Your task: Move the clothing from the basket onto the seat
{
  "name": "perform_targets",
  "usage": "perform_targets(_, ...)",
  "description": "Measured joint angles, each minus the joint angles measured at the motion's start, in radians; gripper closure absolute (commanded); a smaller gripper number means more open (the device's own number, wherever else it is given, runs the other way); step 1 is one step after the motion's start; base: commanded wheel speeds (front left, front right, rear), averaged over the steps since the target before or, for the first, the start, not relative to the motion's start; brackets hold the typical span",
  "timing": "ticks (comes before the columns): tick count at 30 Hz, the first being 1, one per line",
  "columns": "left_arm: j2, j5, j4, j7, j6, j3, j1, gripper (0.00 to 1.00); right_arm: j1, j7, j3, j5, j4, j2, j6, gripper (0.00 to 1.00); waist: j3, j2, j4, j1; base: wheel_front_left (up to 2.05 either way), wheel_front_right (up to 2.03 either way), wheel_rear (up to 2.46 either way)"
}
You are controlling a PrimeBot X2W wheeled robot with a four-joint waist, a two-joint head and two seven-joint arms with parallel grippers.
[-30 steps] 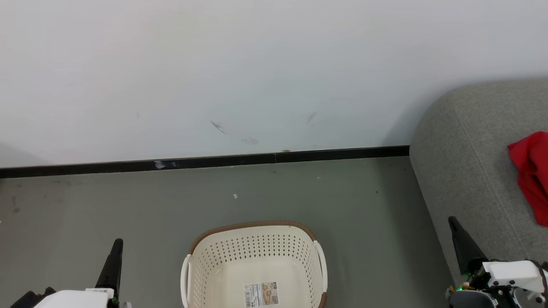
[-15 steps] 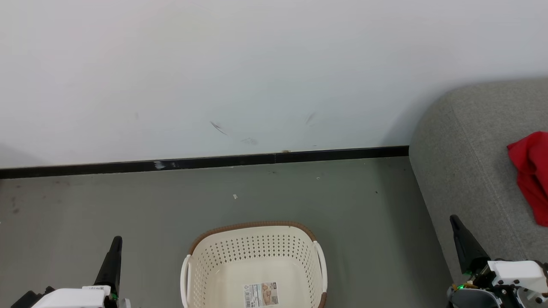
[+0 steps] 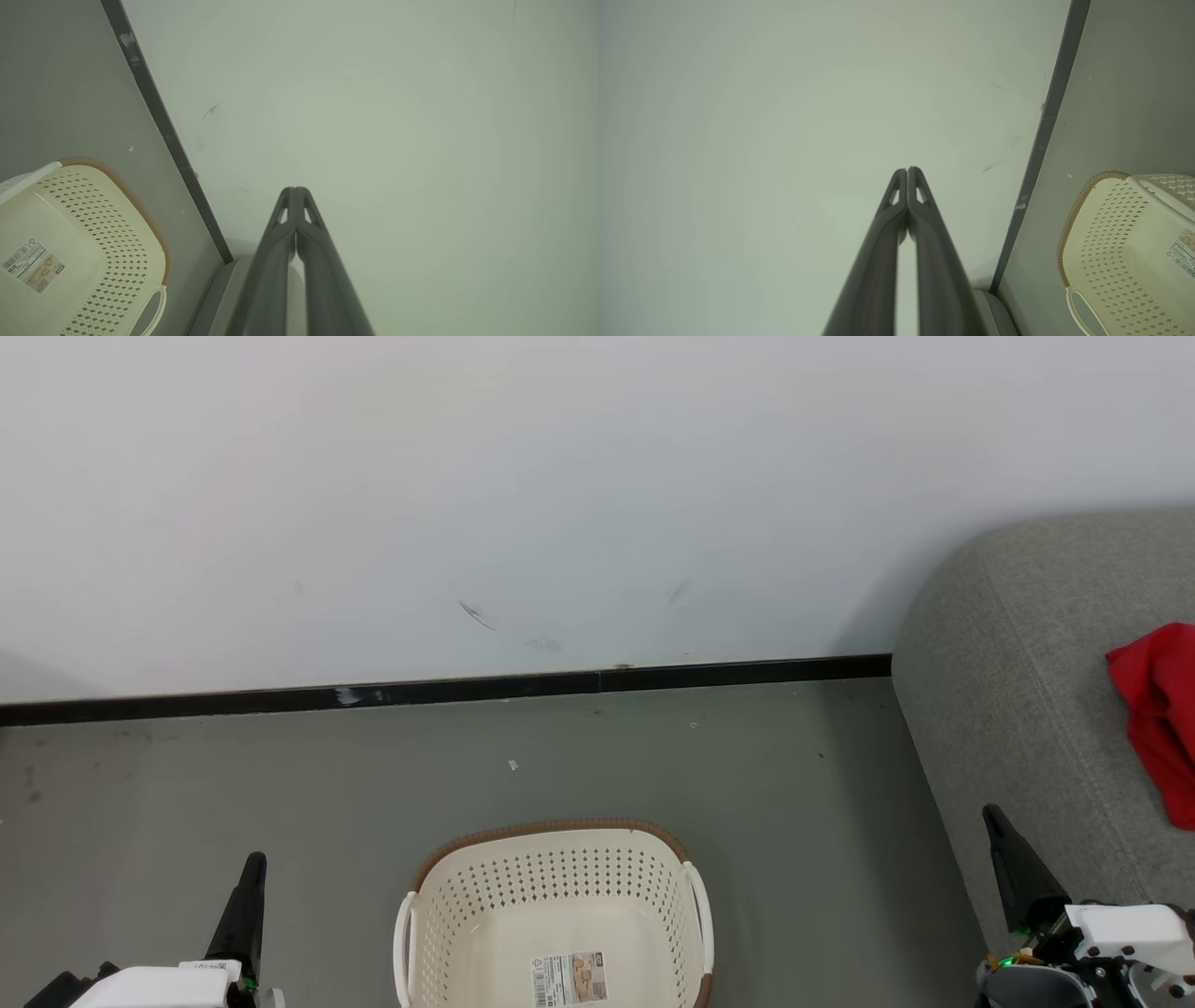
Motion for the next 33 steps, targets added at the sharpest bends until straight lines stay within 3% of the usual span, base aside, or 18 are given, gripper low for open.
perform_targets(33, -0.001, 0.0, 0.007, 0.001, -0.005, 0.003, -0.004, 1.0, -0.001, 0.001, -0.006, -0.001, 0.0, 0.0, 0.0, 1.0, 0.0, -0.0001, 0.0, -0.0002, 0.0, 0.0, 0.0)
